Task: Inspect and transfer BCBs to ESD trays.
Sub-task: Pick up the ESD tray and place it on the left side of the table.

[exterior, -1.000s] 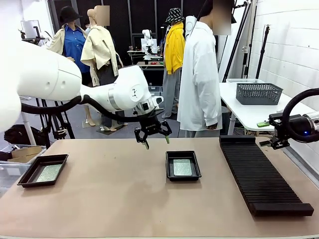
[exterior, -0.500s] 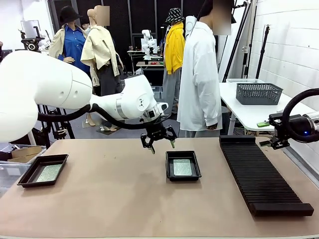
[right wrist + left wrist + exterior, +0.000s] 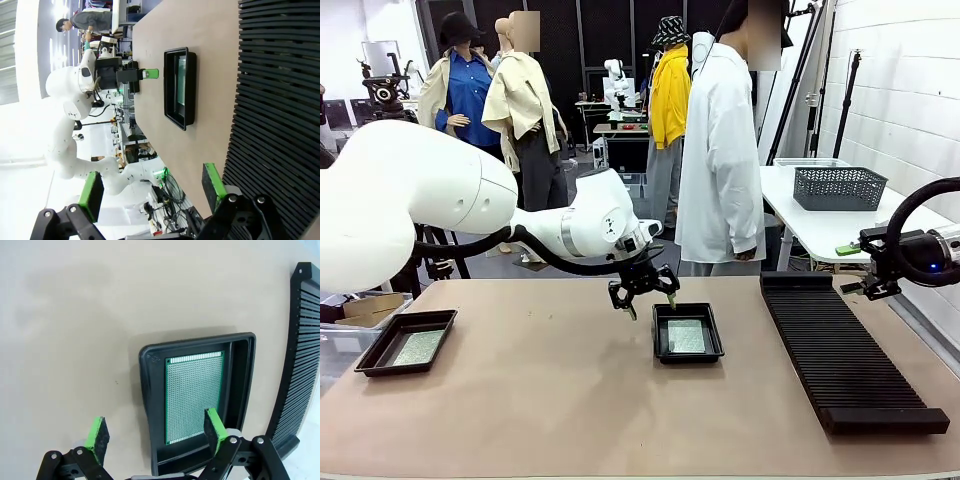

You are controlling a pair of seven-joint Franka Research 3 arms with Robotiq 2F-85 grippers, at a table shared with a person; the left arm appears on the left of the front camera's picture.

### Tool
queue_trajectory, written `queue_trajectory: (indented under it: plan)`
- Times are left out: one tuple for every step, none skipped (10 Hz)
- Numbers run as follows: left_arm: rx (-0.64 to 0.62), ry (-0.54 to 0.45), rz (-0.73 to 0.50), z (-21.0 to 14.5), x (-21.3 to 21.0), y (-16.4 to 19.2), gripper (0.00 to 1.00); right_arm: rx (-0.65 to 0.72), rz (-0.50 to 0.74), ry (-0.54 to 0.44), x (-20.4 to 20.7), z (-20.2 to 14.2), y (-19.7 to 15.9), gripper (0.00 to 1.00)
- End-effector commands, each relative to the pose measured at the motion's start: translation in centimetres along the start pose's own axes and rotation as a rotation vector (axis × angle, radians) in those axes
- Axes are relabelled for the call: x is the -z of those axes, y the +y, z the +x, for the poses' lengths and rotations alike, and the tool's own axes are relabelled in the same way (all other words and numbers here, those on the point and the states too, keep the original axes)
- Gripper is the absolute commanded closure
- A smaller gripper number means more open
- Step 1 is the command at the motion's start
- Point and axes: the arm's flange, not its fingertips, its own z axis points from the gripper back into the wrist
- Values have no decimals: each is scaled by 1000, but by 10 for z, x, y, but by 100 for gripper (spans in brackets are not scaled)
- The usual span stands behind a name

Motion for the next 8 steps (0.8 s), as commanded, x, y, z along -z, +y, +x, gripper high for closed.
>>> queue_trajectory:
  plan:
    - [-15, -29, -31, -7, 1, 0, 0, 6, -7, 8, 1, -1, 0, 0]
    - [-14, -21, -39, -10, 3, 1, 0, 6, -7, 8, 1, -1, 0, 0]
    - [-13, -15, -36, -12, 6, 2, 0, 6, -7, 8, 1, -1, 0, 0]
    - [-15, -12, -35, -13, 8, 4, 0, 6, -7, 8, 1, -1, 0, 0]
    - [-20, 3, -37, -14, 10, 6, 0, 6, -7, 8, 1, -1, 0, 0]
    - [-19, 9, -38, -15, 12, 7, 0, 6, -7, 8, 1, -1, 0, 0]
    - [-14, 12, -43, -17, 13, 7, 0, 6, -7, 8, 1, -1, 0, 0]
    - [-6, 14, -45, -19, 14, 6, 0, 6, -7, 8, 1, -1, 0, 0]
